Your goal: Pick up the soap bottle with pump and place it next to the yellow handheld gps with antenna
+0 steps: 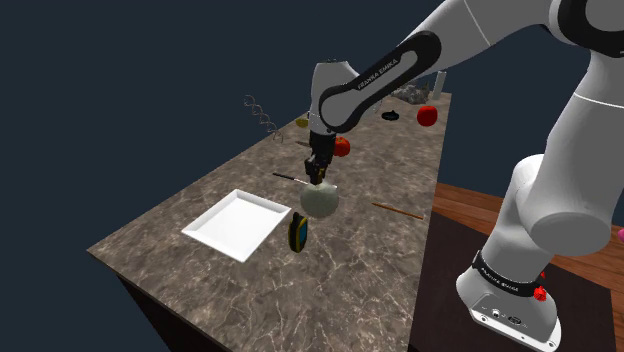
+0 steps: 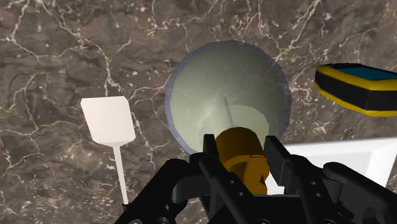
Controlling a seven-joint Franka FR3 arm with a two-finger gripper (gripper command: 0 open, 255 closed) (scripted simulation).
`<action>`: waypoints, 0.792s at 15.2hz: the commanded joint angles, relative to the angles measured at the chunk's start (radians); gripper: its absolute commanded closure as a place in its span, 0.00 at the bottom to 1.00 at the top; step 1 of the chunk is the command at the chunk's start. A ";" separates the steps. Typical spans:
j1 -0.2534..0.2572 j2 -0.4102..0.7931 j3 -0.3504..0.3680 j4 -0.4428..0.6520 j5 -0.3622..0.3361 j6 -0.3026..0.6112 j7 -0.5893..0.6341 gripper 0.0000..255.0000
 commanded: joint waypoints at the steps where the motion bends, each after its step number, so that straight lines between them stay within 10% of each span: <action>1: 0.000 0.014 0.000 -0.007 0.003 0.022 -0.003 1.00; 8: 0.000 0.014 0.000 -0.007 0.003 0.022 -0.003 1.00; 9: 0.000 0.013 0.000 -0.007 0.003 0.022 -0.003 0.00; 12: 0.000 0.014 0.000 -0.007 0.003 0.022 -0.003 0.00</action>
